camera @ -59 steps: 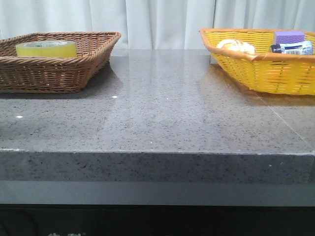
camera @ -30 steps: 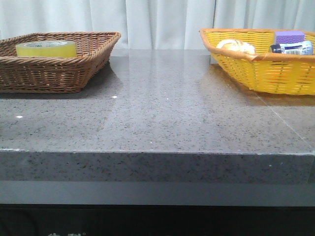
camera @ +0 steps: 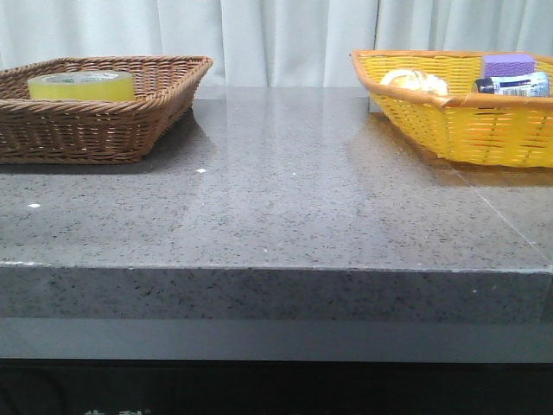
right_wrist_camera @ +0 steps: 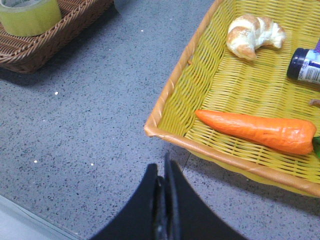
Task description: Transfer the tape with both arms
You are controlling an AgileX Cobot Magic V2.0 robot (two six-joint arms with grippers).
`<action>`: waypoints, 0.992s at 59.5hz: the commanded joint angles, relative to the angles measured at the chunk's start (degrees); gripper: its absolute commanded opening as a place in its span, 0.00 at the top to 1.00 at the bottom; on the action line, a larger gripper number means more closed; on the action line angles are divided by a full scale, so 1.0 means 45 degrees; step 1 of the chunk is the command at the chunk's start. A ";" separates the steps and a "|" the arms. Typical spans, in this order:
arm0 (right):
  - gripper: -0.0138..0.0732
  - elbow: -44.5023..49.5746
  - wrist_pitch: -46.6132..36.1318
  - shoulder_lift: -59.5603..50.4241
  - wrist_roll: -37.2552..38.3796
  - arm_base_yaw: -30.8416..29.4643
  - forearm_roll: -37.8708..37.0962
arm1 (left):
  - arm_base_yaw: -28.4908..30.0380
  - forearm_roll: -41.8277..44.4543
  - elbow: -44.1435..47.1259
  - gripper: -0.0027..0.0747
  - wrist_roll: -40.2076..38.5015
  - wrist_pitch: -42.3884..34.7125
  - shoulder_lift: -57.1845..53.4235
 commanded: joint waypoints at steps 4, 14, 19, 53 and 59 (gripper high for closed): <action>0.92 -0.0345 -0.0848 -0.0060 -0.0094 -0.0083 -0.0111 | 0.1103 -0.0008 0.1419 0.99 -0.0040 -0.2476 -0.1777; 0.92 -0.0345 -0.0860 -0.0060 -0.0094 -0.0083 -0.0099 | 0.2186 -0.0008 0.4189 0.99 -0.0040 -0.4407 -0.4205; 0.92 -0.0345 -0.0860 -0.0060 -0.0094 -0.0083 -0.0099 | 0.2686 -0.0036 0.5561 0.99 -0.0040 -0.5221 -0.5564; 0.92 -0.0345 -0.0896 -0.0060 -0.0094 -0.0083 -0.0100 | 0.4098 -0.1334 1.1373 0.99 -0.0040 -0.8956 -1.1069; 0.92 -0.0345 -0.0906 -0.0060 -0.0094 -0.0083 -0.0100 | 0.4098 -0.1334 1.1377 0.99 -0.0040 -0.8824 -1.1069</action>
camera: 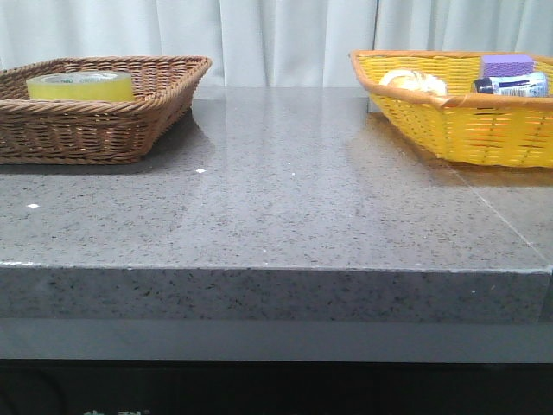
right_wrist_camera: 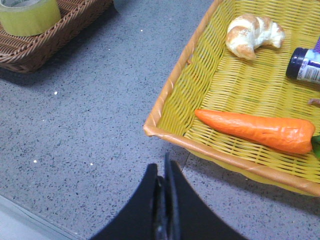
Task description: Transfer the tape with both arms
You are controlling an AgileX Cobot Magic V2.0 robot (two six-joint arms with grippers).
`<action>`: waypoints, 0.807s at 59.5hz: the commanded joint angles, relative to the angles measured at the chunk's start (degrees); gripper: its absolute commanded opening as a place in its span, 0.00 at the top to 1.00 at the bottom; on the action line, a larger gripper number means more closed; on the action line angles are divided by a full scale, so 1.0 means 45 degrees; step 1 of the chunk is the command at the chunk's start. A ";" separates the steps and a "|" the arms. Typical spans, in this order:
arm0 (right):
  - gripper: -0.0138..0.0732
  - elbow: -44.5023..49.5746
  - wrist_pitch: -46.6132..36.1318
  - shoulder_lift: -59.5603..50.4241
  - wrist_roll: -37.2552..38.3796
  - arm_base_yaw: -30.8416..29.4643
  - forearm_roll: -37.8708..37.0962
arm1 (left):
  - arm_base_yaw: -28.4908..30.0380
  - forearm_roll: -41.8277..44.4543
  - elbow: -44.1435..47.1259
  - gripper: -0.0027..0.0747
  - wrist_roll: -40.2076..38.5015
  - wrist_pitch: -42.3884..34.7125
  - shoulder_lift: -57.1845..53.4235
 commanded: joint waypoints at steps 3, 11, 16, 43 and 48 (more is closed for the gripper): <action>0.92 -0.0345 -0.0910 -0.0060 -0.0094 -0.0083 -0.0078 | 0.0006 -0.0148 0.0498 0.99 -0.0045 -0.1093 -0.0259; 0.92 -0.0345 -0.0910 -0.0060 -0.0094 -0.0083 -0.0078 | 0.0006 -0.0148 0.0498 0.99 -0.0045 -0.1096 -0.0235; 0.92 -0.0345 -0.0910 -0.0060 -0.0094 -0.0083 -0.0078 | 0.0006 -0.0175 0.0498 0.99 -0.0045 -0.1096 -0.0235; 0.92 -0.0345 -0.0910 -0.0060 -0.0094 -0.0083 -0.0078 | 0.0006 0.1346 0.0498 0.99 -0.1373 -0.1108 -0.0214; 0.92 -0.0345 -0.0910 -0.0060 -0.0094 -0.0083 -0.0078 | 0.0006 0.1251 0.0498 0.99 -0.1373 -0.1108 -0.0214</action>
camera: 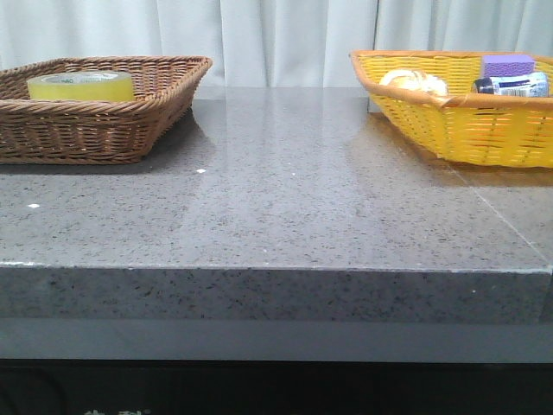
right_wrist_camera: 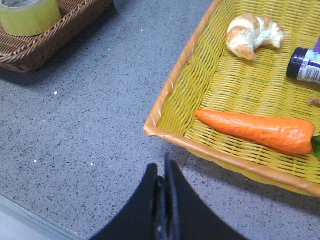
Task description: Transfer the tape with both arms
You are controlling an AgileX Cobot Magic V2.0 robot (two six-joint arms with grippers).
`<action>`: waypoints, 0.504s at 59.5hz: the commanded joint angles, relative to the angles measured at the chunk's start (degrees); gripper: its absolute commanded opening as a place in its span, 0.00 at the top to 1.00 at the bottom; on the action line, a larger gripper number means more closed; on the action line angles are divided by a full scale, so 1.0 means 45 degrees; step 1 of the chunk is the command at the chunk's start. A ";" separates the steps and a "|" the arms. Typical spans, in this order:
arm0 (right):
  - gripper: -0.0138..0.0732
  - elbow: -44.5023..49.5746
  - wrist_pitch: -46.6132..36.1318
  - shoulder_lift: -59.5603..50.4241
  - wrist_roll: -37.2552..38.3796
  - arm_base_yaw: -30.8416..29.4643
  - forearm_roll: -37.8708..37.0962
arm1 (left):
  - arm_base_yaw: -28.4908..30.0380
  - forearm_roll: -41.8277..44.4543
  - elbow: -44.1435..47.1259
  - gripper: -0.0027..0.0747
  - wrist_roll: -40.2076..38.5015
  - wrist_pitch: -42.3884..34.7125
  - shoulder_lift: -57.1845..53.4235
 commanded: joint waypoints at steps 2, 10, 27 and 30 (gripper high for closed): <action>0.92 -0.0345 -0.0910 -0.0060 -0.0094 -0.0083 -0.0078 | 0.0006 -0.0002 0.0498 0.99 -0.0216 -0.1079 -0.0214; 0.92 -0.0345 -0.0910 -0.0060 -0.0094 -0.0083 -0.0078 | -0.0008 -0.0054 0.0498 0.99 -0.0216 -0.1126 -0.0214; 0.92 -0.0345 -0.0910 -0.0060 -0.0094 -0.0083 -0.0078 | -0.0008 -0.0054 0.0498 0.99 -0.0216 -0.1161 -0.0214; 0.92 -0.0345 -0.0910 -0.0060 -0.0094 -0.0083 -0.0078 | -0.0043 -0.0054 0.0498 0.99 -0.0216 -0.1158 -0.0214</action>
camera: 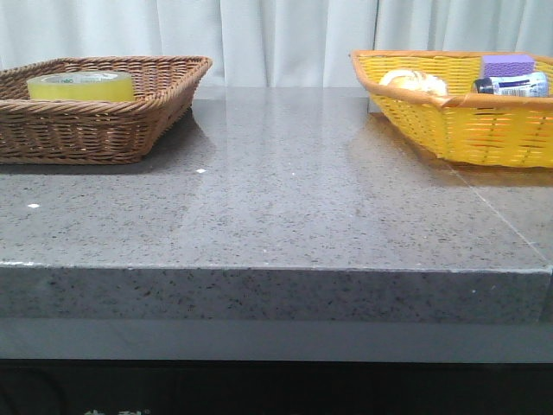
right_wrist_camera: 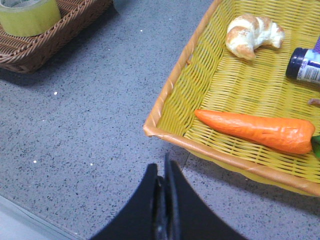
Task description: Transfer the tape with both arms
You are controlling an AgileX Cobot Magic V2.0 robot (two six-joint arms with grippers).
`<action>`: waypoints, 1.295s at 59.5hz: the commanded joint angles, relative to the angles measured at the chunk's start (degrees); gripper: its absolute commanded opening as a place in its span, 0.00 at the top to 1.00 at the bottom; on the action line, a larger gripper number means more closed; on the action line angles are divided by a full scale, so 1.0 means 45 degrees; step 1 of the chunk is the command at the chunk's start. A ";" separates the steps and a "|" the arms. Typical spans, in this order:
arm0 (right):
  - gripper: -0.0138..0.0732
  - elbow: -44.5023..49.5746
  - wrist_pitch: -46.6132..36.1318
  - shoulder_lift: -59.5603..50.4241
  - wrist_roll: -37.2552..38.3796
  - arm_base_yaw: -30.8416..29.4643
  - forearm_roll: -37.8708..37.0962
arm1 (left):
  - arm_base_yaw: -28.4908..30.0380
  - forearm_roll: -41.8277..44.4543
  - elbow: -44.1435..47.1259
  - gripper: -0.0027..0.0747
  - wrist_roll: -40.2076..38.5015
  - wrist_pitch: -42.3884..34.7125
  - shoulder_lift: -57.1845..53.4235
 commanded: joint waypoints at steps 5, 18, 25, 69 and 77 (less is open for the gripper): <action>0.92 -0.0345 -0.0910 -0.0060 -0.0094 -0.0083 -0.0078 | -0.0167 -0.0054 0.0498 0.99 -0.0124 -0.1158 -0.0214; 0.92 -0.0345 -0.0910 -0.0060 -0.0094 -0.0083 -0.0078 | -0.0287 -0.0054 0.0498 0.99 -0.0124 -0.1133 -0.0214; 0.92 -0.0345 -0.0910 -0.0060 -0.0094 -0.0083 -0.0078 | -0.0287 -0.0054 0.0498 0.99 -0.0124 -0.1133 -0.0214; 0.92 0.1028 -0.1633 -0.2994 -0.0107 -0.1703 -0.0030 | -0.0287 -0.0054 0.0498 0.99 -0.0124 -0.1133 -0.0214; 0.92 0.3157 -0.3265 -0.5133 -0.0107 -0.3258 -0.0030 | -0.0260 -0.0054 0.0498 0.99 -0.0124 -0.1133 -0.0214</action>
